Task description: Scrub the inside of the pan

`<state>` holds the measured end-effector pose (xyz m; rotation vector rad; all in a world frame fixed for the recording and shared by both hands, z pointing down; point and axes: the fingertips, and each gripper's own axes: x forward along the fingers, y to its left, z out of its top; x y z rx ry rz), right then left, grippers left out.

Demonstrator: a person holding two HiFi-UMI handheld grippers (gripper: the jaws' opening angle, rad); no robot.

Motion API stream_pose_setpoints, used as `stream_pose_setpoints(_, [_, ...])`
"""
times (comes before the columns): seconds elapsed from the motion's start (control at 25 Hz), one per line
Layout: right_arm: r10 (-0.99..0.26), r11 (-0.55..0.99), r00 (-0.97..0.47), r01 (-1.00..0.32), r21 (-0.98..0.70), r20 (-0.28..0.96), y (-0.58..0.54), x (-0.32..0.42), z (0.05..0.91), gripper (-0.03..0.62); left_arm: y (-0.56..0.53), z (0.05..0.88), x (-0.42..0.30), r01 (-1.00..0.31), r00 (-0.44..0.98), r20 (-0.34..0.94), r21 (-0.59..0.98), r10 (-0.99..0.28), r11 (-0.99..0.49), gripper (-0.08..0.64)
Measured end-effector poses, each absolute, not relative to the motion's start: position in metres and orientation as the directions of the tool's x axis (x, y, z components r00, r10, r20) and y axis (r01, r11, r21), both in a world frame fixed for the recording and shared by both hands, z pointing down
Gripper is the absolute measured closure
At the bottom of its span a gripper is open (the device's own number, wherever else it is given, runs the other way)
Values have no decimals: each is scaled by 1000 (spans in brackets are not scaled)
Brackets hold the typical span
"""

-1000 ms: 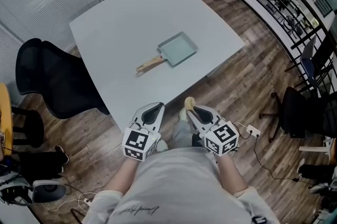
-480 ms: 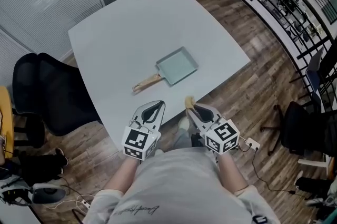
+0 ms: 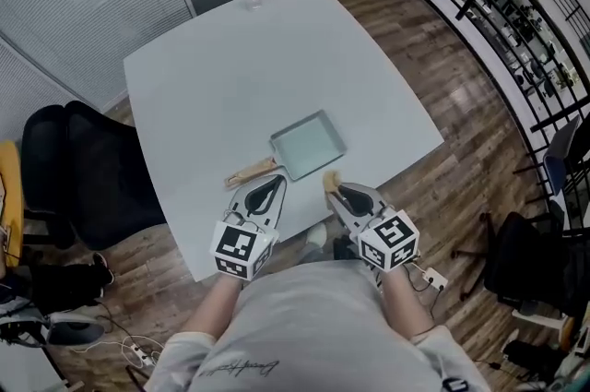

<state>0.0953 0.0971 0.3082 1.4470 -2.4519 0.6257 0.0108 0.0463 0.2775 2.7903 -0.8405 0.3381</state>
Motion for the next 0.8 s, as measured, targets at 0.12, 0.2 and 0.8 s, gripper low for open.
stream_pose_setpoints(0.12, [-759, 448, -513, -858, -250, 400, 86, 107, 308, 515, 38, 277, 22, -580, 800, 276, 132, -532, -804, 549])
stream_pose_setpoints(0.2, [-746, 466, -531, -847, -254, 401, 80, 113, 307, 515, 34, 276, 28, -593, 791, 281, 132, -544, -794, 549])
stream_pose_setpoints(0.8, [-660, 563, -628, -777, -283, 412, 61, 128, 318, 515, 29, 280, 37, -693, 707, 303, 118, -639, -711, 549])
